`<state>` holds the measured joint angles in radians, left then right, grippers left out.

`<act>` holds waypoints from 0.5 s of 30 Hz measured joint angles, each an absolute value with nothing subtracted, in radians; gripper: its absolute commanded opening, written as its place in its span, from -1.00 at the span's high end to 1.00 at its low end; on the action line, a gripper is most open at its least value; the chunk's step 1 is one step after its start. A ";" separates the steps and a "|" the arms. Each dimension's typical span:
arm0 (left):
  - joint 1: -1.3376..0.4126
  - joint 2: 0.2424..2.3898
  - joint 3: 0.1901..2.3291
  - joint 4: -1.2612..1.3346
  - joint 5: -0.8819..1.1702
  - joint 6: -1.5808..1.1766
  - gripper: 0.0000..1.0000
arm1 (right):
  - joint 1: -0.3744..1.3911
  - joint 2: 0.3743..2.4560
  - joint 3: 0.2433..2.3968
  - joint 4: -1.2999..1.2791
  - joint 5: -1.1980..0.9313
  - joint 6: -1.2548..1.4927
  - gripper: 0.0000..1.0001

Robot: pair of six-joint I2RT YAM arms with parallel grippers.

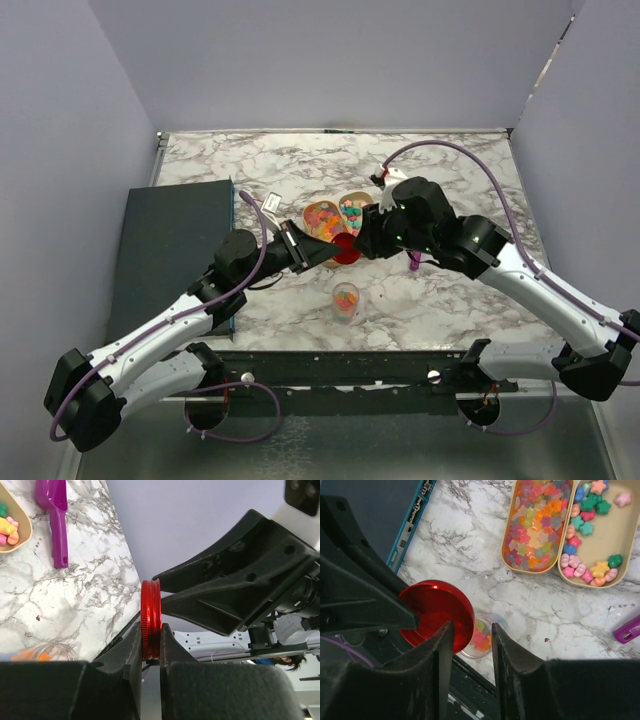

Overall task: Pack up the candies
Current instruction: Pick up the bottle lid at the center of the board.

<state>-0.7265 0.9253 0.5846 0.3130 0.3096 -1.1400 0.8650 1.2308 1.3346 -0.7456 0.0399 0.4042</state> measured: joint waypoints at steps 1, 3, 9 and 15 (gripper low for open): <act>-0.727 0.927 0.585 0.313 0.310 -1.144 1.00 | 0.865 1.217 1.326 -0.740 0.040 0.386 0.13; -0.721 0.933 0.582 0.314 0.310 -1.152 1.00 | 0.867 1.178 1.301 -0.722 0.040 0.342 0.04; -0.672 0.943 0.541 0.320 0.331 -1.208 1.00 | 0.908 1.068 1.233 -0.643 0.039 0.150 -0.17; -0.594 0.942 0.468 0.359 0.394 -1.322 1.00 | 1.043 1.037 1.163 -0.554 0.031 -0.117 -0.20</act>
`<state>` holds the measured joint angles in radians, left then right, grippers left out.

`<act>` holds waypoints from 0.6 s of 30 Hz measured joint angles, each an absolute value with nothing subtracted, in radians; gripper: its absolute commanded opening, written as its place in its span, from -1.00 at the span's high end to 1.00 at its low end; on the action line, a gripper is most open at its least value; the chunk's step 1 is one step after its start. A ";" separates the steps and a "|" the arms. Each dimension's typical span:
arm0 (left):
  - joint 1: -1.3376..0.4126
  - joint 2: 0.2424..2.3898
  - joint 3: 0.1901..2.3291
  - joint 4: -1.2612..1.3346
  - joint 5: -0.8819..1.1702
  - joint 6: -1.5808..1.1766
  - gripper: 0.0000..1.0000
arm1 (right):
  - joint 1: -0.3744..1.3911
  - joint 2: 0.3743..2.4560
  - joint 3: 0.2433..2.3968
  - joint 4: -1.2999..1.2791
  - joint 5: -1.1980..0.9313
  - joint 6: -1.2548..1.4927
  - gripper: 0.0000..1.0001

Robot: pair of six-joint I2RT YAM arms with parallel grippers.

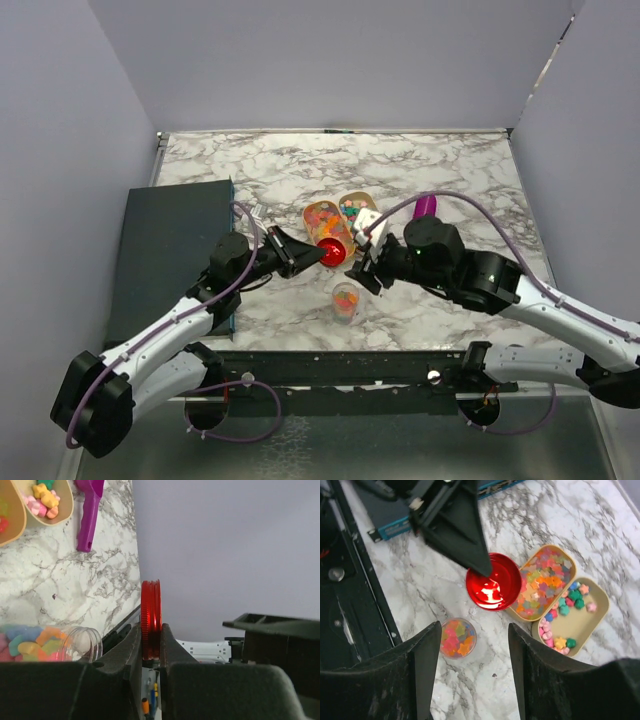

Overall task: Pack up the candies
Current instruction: Pick up the bottle lid at the center of the board.

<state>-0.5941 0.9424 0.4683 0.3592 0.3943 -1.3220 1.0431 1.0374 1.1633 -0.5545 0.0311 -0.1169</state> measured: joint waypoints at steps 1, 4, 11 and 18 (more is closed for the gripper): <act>-0.579 0.942 0.457 0.365 0.408 -1.343 1.00 | 1.069 1.036 1.150 -0.545 0.031 -0.165 -0.21; -0.545 0.932 0.427 0.373 0.443 -1.396 1.00 | 1.140 1.025 1.095 -0.507 0.023 -0.315 -0.20; -0.504 0.870 0.362 0.400 0.492 -1.501 1.00 | 1.278 1.010 0.941 -0.362 0.097 -0.637 -0.21; -0.501 0.851 0.347 0.419 0.517 -1.563 1.00 | 1.352 1.030 0.825 -0.147 0.233 -0.896 -0.18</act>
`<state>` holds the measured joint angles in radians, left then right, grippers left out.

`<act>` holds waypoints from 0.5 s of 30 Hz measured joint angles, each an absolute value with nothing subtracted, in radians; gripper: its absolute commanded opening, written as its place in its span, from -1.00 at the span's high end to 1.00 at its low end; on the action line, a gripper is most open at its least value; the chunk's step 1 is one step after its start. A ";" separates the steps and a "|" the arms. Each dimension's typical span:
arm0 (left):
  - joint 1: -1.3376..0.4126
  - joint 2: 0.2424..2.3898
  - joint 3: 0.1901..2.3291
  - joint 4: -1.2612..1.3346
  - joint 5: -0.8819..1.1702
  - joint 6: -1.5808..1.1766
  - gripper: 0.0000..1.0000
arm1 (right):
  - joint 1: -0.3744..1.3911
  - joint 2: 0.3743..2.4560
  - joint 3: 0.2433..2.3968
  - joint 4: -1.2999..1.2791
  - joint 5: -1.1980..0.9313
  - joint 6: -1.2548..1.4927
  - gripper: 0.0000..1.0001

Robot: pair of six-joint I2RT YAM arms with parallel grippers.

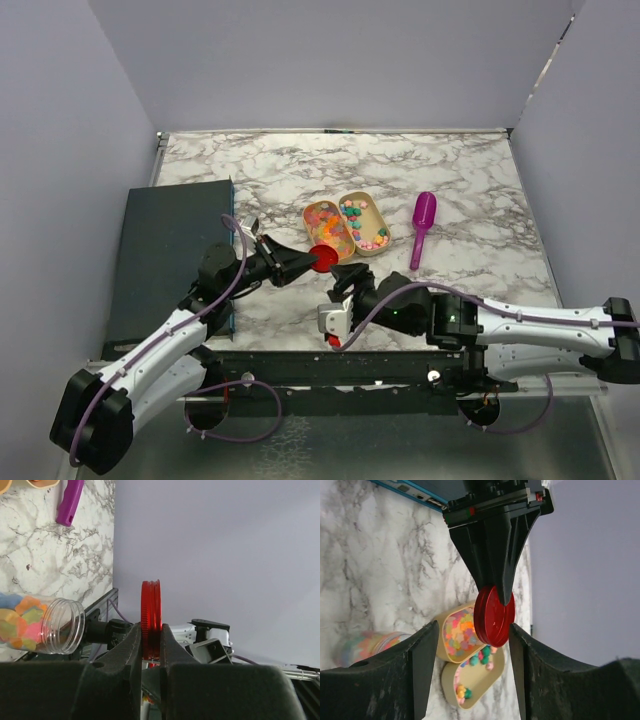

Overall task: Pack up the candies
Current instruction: Pick up the bottle lid at the center of the board.

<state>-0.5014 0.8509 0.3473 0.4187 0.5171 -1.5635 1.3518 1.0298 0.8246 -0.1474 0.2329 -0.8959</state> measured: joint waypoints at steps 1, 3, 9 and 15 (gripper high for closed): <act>-0.501 0.849 0.347 0.420 0.519 -1.569 1.00 | 1.359 1.037 0.809 -0.105 0.253 -0.928 -0.16; -0.500 0.843 0.346 0.425 0.522 -1.583 1.00 | 1.372 1.057 0.779 -0.033 0.288 -0.988 -0.13; -0.499 0.819 0.318 0.451 0.531 -1.631 1.00 | 1.394 1.099 0.696 0.152 0.370 -1.137 0.03; -0.499 0.806 0.311 0.457 0.534 -1.665 1.00 | 1.409 1.126 0.643 0.327 0.434 -1.261 0.24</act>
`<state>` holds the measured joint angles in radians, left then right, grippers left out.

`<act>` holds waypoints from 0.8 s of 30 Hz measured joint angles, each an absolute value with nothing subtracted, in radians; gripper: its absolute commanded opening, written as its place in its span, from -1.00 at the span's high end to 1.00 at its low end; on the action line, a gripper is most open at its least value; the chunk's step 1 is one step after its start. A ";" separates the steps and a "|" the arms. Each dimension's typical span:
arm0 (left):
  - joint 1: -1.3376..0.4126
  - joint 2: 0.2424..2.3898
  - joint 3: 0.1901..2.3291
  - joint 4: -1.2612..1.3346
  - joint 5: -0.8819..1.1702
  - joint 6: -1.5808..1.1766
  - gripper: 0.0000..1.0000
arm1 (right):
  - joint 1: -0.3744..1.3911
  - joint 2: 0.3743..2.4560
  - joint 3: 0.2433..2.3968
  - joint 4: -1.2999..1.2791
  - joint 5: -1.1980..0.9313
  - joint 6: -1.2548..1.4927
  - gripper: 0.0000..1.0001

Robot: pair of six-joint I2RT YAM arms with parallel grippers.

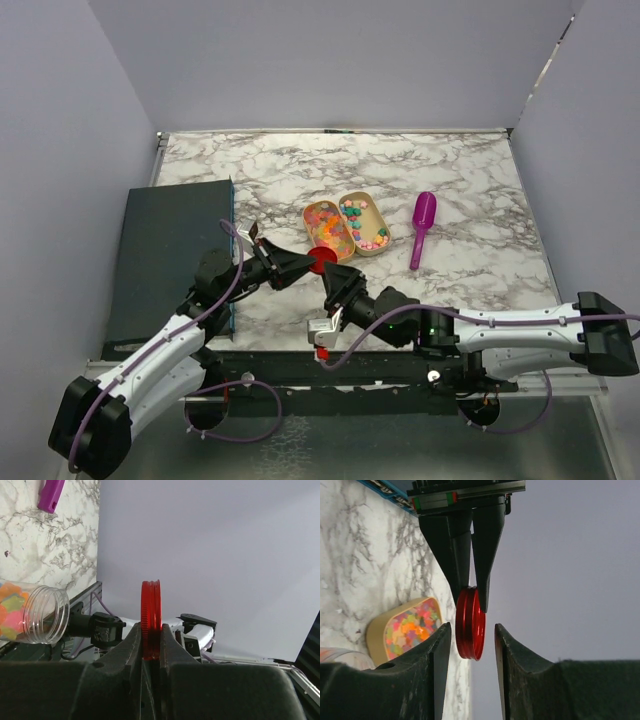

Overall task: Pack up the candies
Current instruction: Pick up the bottle lid at the center of the board.

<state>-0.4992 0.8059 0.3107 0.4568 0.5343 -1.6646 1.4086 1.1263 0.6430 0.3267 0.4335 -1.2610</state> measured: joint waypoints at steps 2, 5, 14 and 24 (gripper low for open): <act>-0.500 0.802 0.310 0.462 0.535 -1.673 1.00 | 1.409 1.136 0.636 0.363 0.447 -1.291 0.40; -0.499 0.797 0.307 0.471 0.535 -1.687 1.00 | 1.411 1.149 0.622 0.415 0.459 -1.331 0.61; -0.497 0.788 0.297 0.485 0.534 -1.705 1.00 | 1.415 1.176 0.585 0.508 0.479 -1.405 0.99; -0.497 0.767 0.287 0.492 0.535 -1.707 -0.29 | 1.415 1.159 0.584 0.506 0.483 -1.375 0.99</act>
<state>-0.4969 0.7670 0.2871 0.4919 0.5354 -1.7073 1.4155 1.1587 0.5838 0.5064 0.4828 -1.3746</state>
